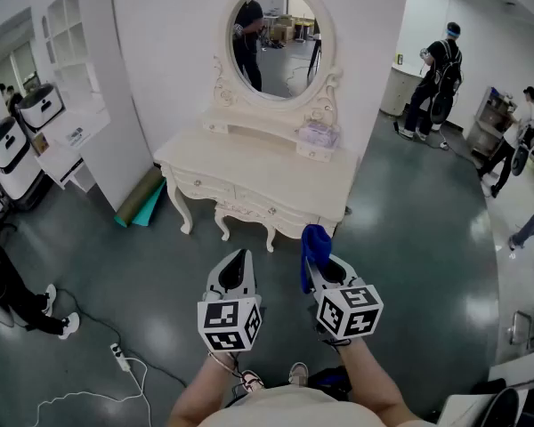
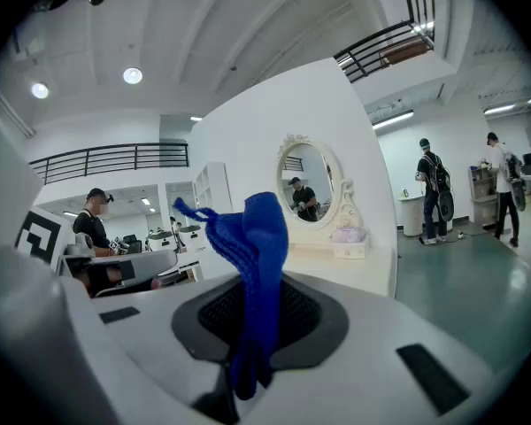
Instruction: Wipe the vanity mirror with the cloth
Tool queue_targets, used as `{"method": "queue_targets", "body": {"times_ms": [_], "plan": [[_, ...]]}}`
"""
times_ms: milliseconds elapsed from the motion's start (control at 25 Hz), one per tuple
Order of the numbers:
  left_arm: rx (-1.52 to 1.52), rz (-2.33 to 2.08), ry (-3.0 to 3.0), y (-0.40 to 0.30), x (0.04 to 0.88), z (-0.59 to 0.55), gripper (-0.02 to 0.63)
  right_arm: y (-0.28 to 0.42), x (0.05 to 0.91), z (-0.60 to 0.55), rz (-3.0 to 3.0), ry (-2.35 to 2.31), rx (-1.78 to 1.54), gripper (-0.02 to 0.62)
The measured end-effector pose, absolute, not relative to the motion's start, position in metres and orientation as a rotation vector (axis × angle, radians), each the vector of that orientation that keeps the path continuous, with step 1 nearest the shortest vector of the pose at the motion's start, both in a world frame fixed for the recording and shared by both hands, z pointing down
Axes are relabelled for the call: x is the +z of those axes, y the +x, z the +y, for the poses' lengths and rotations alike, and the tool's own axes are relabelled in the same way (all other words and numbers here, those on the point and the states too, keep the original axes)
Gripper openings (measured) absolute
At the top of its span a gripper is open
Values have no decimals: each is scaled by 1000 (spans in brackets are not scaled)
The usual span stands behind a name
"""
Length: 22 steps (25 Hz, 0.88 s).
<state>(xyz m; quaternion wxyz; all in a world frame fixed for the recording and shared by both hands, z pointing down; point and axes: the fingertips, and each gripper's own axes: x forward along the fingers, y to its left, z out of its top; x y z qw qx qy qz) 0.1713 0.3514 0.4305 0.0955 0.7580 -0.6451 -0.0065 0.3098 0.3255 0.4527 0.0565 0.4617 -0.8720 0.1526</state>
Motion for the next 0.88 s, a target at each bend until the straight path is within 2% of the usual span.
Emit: {"method": "queue_targets", "body": {"times_ms": [400,880], "plan": [[-21,-1916,2242,149,432,342,6,291,454,311,-2647,1411,484,64],[6,-1925,2203,84,451,343,5,270,469,302,-2576,1557,541,66]]}}
